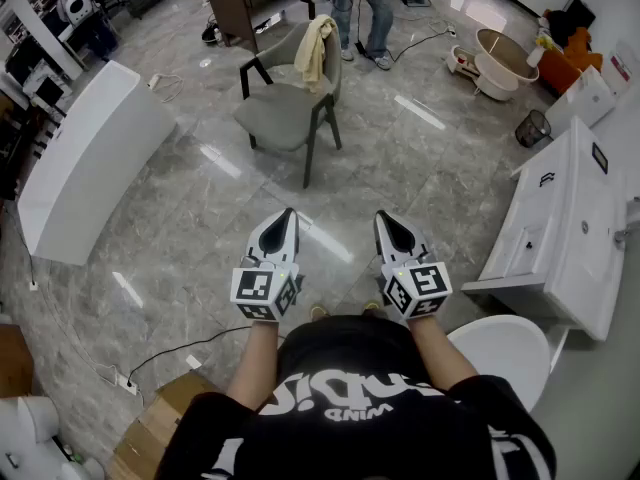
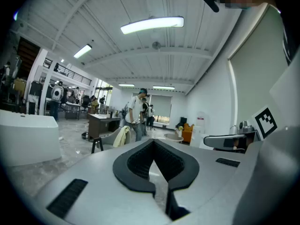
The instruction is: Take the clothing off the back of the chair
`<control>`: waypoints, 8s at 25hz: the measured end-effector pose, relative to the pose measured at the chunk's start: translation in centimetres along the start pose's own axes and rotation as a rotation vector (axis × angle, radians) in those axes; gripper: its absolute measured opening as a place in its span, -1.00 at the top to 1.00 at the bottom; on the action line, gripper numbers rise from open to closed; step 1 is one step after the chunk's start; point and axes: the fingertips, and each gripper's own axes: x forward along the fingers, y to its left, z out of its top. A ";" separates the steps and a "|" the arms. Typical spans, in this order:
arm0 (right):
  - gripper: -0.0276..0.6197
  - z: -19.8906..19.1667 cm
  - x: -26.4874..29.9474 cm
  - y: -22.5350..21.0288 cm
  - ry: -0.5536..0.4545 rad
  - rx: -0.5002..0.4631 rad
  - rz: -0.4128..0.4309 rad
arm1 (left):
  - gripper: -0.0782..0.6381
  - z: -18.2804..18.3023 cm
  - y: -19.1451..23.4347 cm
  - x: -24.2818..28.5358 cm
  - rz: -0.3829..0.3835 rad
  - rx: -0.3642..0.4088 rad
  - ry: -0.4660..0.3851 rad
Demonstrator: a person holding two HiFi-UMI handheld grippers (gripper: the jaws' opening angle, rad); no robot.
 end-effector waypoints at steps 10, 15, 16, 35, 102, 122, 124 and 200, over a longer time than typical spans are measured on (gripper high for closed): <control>0.87 -1.0 1.9 2.3 -0.042 0.060 -0.007 | 0.76 -1.1 4.0 0.3 -0.010 0.009 0.015; 0.87 -1.0 3.2 0.4 -0.044 0.061 -0.042 | 0.76 -0.8 5.2 1.9 -0.015 0.010 0.013; 0.87 -1.0 3.7 0.0 -0.046 0.060 -0.048 | 0.76 -0.8 5.5 2.3 -0.015 0.010 0.011; 0.87 3.7 21.0 -11.3 -0.025 0.072 0.006 | 0.76 3.2 13.1 20.2 0.033 0.003 0.019; 0.87 17.5 67.3 -40.3 -0.008 0.079 0.050 | 0.12 17.2 30.5 73.5 -0.095 0.071 -0.067; 0.87 17.7 70.4 -42.2 0.009 0.102 0.043 | -0.34 7.1 35.4 83.5 -0.118 0.098 0.182; 0.87 17.5 70.4 -42.4 0.018 0.101 0.040 | -0.34 5.1 35.9 85.1 -0.112 0.103 0.223; 0.87 16.5 67.4 -42.7 0.050 0.099 0.109 | 0.32 21.0 34.4 71.8 0.098 -0.021 0.065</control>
